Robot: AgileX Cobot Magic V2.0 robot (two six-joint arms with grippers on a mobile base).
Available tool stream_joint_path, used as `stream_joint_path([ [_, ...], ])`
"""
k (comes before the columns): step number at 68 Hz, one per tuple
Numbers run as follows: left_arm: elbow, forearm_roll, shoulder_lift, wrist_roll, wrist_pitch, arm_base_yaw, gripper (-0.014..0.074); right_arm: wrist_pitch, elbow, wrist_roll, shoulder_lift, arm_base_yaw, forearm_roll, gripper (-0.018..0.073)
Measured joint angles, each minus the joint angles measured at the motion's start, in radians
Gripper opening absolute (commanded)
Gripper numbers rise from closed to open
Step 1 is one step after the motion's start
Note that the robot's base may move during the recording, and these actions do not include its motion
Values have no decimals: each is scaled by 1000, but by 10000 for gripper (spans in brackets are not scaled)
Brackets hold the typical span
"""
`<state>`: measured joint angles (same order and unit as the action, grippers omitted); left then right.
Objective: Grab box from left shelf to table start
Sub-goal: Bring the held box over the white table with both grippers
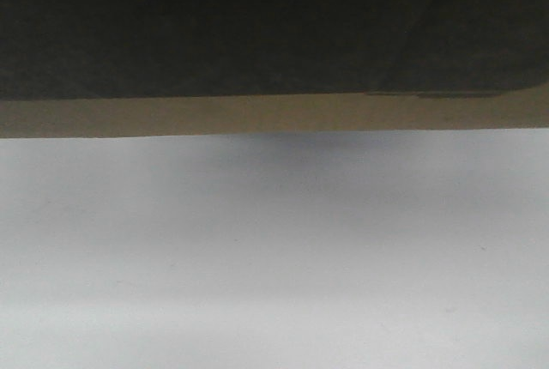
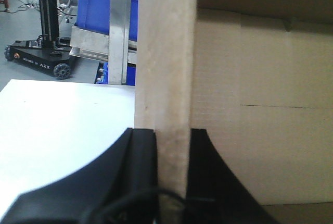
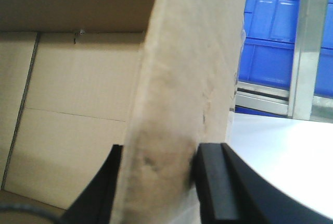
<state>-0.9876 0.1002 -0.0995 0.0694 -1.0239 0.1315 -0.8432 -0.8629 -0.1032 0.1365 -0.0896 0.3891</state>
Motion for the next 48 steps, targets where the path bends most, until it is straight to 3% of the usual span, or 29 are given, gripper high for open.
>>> stream_joint_path([
  [48, 0, 0, 0, 0, 0, 0, -99, 0, 0, 0, 0, 0, 0, 59],
])
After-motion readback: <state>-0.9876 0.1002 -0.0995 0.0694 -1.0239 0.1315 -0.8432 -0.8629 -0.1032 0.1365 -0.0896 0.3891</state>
